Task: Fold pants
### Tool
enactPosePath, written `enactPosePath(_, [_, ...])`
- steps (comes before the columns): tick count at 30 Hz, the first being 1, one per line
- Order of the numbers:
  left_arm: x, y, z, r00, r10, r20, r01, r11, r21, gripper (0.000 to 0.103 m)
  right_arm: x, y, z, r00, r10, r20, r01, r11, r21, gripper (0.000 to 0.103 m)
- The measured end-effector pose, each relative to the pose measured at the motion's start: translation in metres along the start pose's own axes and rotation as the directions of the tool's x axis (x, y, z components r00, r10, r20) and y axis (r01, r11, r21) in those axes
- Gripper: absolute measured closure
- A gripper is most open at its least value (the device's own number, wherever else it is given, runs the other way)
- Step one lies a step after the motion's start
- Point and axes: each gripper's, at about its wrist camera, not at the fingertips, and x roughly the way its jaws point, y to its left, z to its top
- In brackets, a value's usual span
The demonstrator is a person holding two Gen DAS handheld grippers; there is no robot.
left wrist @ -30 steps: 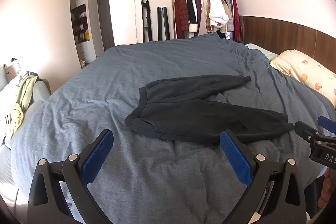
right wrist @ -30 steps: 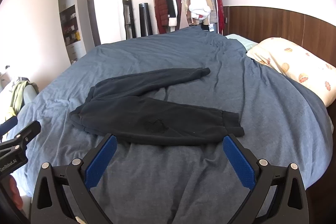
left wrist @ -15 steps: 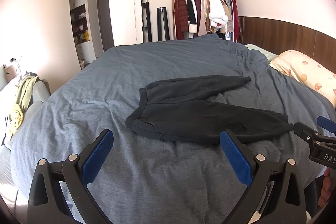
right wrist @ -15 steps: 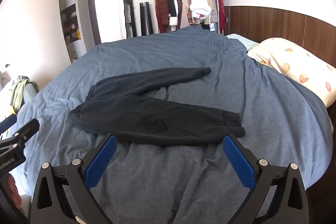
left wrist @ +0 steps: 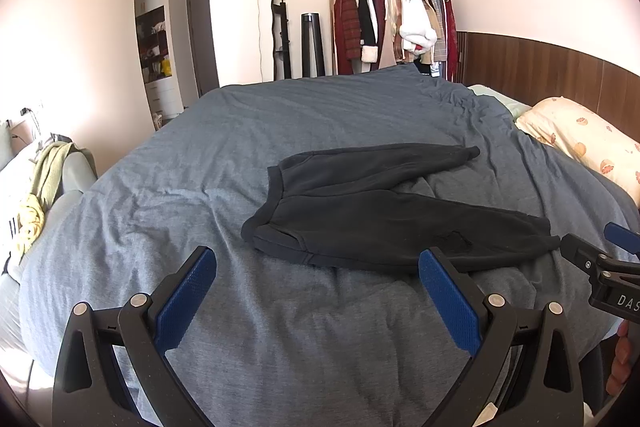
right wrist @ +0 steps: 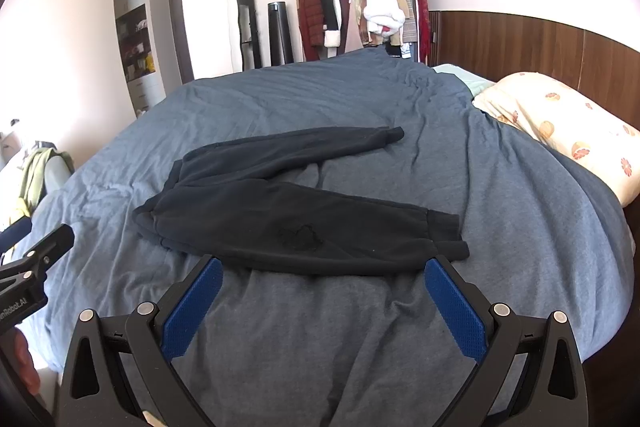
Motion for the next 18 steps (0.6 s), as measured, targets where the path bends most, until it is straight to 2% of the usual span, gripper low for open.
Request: enactPosePath(18, [0.0069,0.0088,-0.0037,1.0,0.0,-0.014,0.0,1.0,-0.006,0.0,0.0045,0.0035,-0.003,1.0,-0.001,-0.016,0.001,1.0,-0.016,0.001])
